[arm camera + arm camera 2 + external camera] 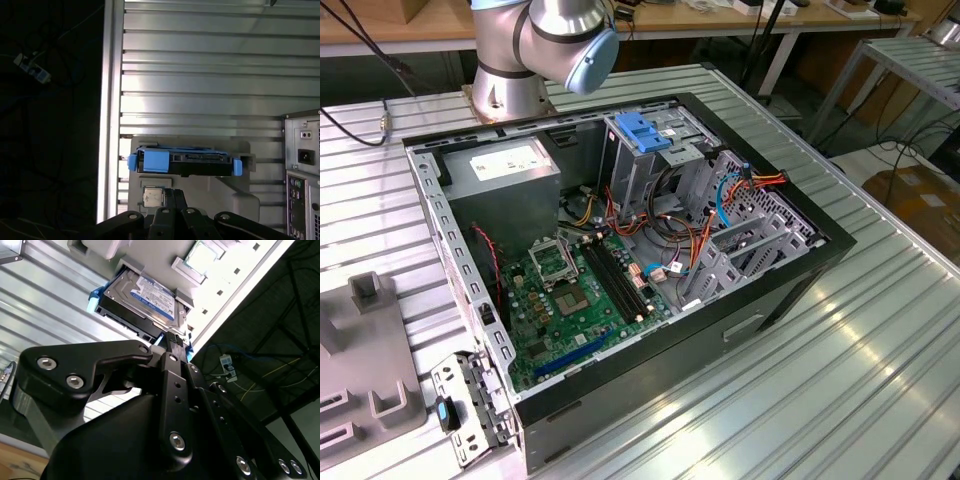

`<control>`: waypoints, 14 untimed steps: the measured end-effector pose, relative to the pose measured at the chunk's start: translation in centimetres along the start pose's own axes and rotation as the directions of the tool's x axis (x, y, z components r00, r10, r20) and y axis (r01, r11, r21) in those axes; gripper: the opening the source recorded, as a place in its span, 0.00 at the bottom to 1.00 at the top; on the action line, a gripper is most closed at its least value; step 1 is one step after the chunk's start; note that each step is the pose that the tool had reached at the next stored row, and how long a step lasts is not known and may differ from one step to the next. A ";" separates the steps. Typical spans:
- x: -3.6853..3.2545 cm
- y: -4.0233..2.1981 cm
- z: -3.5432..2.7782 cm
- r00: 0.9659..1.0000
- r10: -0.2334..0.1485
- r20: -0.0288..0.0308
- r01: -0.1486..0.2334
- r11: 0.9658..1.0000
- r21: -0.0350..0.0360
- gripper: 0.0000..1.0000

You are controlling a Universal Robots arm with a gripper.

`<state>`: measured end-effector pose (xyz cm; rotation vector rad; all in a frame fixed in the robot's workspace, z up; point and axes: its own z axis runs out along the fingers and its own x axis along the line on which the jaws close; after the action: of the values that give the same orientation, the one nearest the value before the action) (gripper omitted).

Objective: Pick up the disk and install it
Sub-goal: 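Pick up the disk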

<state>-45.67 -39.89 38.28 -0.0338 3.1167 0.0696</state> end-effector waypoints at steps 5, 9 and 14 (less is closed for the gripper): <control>0.00 0.00 0.00 1.000 -0.019 -0.001 0.019 1.000 0.000 0.11; 0.00 0.00 0.00 1.000 -0.031 -0.001 0.031 1.000 -0.001 0.11; 0.00 0.00 0.00 0.999 -0.047 -0.002 0.047 0.999 -0.001 0.11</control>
<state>-45.67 -39.90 38.28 -0.1066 3.1162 0.0704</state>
